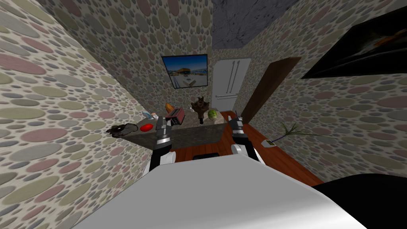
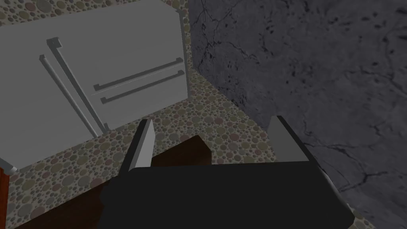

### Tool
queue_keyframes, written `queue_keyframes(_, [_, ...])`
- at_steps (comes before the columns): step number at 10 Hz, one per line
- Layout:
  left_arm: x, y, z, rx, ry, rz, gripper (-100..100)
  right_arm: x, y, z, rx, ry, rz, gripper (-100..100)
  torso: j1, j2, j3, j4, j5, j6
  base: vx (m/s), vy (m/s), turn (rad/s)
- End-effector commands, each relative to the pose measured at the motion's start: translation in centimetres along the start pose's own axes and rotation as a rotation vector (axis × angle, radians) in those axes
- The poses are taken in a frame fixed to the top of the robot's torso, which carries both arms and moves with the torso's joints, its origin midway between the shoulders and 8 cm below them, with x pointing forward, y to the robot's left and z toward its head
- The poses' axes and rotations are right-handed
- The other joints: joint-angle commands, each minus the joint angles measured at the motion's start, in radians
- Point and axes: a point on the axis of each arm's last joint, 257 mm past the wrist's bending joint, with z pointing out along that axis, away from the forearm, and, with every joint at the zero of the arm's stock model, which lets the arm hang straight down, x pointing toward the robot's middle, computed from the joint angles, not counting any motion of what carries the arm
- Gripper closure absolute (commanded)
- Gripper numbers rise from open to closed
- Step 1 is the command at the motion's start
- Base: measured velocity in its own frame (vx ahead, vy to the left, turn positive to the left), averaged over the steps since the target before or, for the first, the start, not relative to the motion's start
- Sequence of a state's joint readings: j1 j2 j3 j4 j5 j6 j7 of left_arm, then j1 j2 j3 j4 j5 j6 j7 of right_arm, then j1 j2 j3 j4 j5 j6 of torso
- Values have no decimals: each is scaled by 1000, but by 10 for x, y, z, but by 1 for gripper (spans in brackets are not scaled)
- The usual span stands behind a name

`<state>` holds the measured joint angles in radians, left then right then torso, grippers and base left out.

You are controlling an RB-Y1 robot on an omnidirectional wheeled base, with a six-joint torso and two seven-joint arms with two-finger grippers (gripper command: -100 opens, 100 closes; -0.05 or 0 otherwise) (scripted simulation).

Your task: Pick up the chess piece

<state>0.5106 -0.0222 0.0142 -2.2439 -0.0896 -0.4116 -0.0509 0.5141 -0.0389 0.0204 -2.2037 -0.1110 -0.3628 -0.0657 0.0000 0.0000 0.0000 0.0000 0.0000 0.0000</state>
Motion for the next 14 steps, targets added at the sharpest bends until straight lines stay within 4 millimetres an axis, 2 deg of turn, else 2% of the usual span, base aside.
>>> queue_keyframes(1, [0, 0, 0, 0, 0, 0, 0, 7, -8, 1, 17, 46, -84, -100, 0, 0, 0, 0, 0, 0, -2, 17, 56])
queue_keyframes(14, [0, 0, 0, 0, 0, 0, 0, 41, -64, 5, 47, 270, -686, -100, 1, -1, -1, 0, 0, 0, 10, 27, 62])
